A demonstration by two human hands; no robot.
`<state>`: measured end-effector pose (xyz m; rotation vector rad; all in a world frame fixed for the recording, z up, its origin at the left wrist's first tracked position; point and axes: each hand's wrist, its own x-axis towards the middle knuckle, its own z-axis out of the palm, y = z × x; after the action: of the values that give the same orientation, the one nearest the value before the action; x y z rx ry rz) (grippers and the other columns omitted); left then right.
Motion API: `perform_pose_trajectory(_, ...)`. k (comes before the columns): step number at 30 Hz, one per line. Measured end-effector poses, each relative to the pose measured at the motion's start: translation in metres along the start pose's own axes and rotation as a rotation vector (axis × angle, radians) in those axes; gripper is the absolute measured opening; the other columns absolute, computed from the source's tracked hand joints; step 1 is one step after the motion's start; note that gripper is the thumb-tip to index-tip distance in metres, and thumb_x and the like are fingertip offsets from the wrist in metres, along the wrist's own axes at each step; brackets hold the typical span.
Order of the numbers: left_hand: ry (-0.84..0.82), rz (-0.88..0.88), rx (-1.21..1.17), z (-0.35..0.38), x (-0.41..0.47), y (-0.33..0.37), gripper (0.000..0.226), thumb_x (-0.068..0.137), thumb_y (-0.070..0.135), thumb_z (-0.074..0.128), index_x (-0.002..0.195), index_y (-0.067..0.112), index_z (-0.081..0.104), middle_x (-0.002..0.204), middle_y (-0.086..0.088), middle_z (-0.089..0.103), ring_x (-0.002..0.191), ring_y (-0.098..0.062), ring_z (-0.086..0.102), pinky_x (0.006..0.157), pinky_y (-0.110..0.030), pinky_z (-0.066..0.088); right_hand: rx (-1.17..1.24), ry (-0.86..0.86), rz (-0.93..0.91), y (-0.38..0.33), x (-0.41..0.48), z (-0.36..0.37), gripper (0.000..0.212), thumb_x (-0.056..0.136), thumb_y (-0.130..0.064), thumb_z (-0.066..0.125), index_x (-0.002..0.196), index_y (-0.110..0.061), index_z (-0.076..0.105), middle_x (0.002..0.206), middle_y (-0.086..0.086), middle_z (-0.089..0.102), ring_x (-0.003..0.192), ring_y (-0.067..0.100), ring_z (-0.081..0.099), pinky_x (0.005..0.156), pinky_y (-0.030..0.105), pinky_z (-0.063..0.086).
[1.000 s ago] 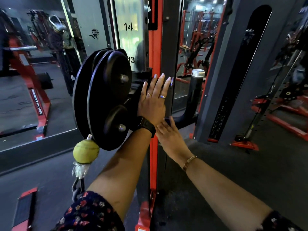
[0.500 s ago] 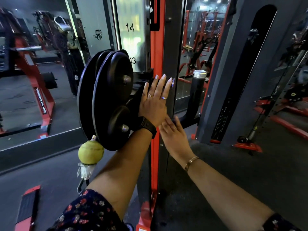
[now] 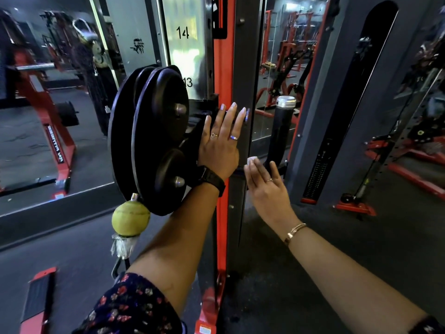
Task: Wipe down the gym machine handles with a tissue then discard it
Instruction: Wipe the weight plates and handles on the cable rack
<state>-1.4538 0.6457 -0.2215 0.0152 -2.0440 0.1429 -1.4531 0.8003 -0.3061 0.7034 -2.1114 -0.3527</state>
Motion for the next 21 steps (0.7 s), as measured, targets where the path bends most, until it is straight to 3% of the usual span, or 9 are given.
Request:
perform_pose_trajectory(3, -0.002, 0.014, 0.007, 0.0, -0.002, -0.001, 0.073, 0.084, 0.003, 0.049, 0.151, 0.022, 0.028, 0.156, -0.002, 0.033, 0.145, -0.023, 0.026, 0.119, -0.038, 0.003, -0.055, -0.022, 0.05, 0.011, 0.015, 0.005, 0.043, 0.097, -0.001, 0.019, 0.135, 0.005, 0.037, 0.139, 0.018, 0.05, 0.136, 0.029, 0.039, 0.119, 0.048, -0.006)
perform_pose_trajectory(5, -0.001, 0.019, 0.039, 0.001, -0.002, -0.002, 0.072, 0.085, 0.002, 0.044, 0.151, 0.023, 0.025, 0.156, -0.002, 0.032, 0.145, -0.022, 0.024, 0.118, -0.038, 0.002, -0.094, -0.07, 0.056, 0.004, 0.023, 0.005, 0.041, 0.094, -0.005, 0.029, 0.129, 0.006, 0.045, 0.131, 0.021, 0.054, 0.131, 0.034, 0.045, 0.119, 0.044, -0.008)
perform_pose_trajectory(9, 0.013, 0.032, 0.113, 0.004, -0.002, -0.004, 0.071, 0.088, 0.0, 0.042, 0.151, 0.023, 0.02, 0.156, -0.002, 0.033, 0.144, -0.022, 0.026, 0.117, -0.038, 0.002, -0.093, 0.094, -0.051, -0.001, -0.001, 0.014, 0.047, 0.097, -0.006, 0.014, 0.14, 0.002, 0.031, 0.146, 0.019, 0.036, 0.139, 0.03, 0.029, 0.119, 0.047, -0.008)
perform_pose_trajectory(12, 0.022, 0.031, 0.103, 0.004, -0.003, -0.004, 0.072, 0.087, 0.001, 0.044, 0.151, 0.024, 0.02, 0.155, -0.001, 0.033, 0.144, -0.021, 0.027, 0.118, -0.037, 0.001, -0.135, 0.129, -0.077, 0.02, -0.018, 0.007, 0.057, 0.099, 0.003, 0.001, 0.144, -0.003, 0.035, 0.151, 0.013, 0.036, 0.14, 0.023, 0.033, 0.119, 0.046, -0.006)
perform_pose_trajectory(17, -0.007, 0.002, 0.07, 0.002, -0.003, 0.001, 0.076, 0.081, 0.006, 0.056, 0.15, 0.022, 0.03, 0.156, -0.003, 0.033, 0.145, -0.023, 0.026, 0.118, -0.04, 0.006, -0.213, 0.141, -0.04, 0.039, 0.015, 0.009, 0.049, 0.1, -0.002, 0.004, 0.142, -0.001, 0.029, 0.148, 0.008, 0.042, 0.14, 0.019, 0.034, 0.117, 0.05, -0.01)
perform_pose_trajectory(21, -0.027, -0.02, 0.077, -0.001, -0.002, 0.004, 0.076, 0.079, 0.006, 0.054, 0.15, 0.021, 0.032, 0.156, -0.004, 0.033, 0.145, -0.024, 0.025, 0.118, -0.041, 0.005, -0.207, 0.197, -0.102, 0.028, 0.008, 0.02, 0.045, 0.1, -0.002, 0.018, 0.144, 0.002, 0.027, 0.152, 0.02, 0.03, 0.146, 0.031, 0.012, 0.117, 0.051, -0.012)
